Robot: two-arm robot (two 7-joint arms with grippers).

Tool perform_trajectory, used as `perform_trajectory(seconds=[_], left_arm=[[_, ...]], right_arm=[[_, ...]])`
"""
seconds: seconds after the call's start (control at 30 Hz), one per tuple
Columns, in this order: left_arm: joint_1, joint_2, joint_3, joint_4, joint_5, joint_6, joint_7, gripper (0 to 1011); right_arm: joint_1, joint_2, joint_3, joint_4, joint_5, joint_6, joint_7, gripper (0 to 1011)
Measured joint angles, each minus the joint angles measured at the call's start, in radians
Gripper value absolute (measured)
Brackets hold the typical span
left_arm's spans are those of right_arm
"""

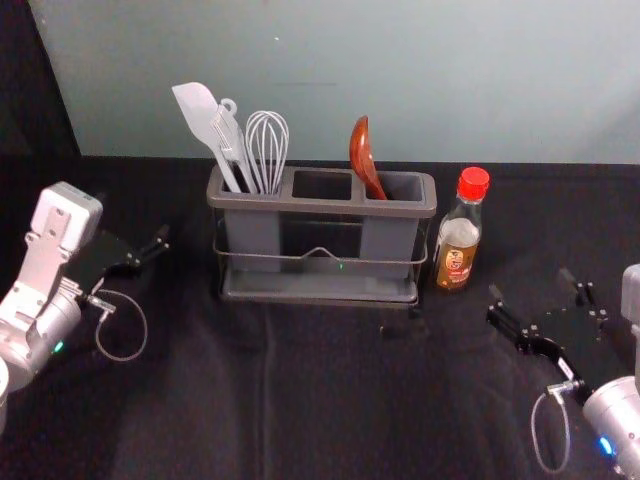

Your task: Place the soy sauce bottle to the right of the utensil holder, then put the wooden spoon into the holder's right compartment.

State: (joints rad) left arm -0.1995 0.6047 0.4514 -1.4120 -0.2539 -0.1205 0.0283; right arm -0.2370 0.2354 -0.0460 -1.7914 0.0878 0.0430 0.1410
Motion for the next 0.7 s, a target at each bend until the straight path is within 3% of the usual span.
perform_trajectory(seconds=[0.7], left_arm=[[0.0, 0.0, 0.0, 0.0, 0.0, 0.0, 0.0, 1005]], right_arm=[[0.001, -0.003, 0.004, -0.001, -0.002, 0.011, 0.004, 1002]])
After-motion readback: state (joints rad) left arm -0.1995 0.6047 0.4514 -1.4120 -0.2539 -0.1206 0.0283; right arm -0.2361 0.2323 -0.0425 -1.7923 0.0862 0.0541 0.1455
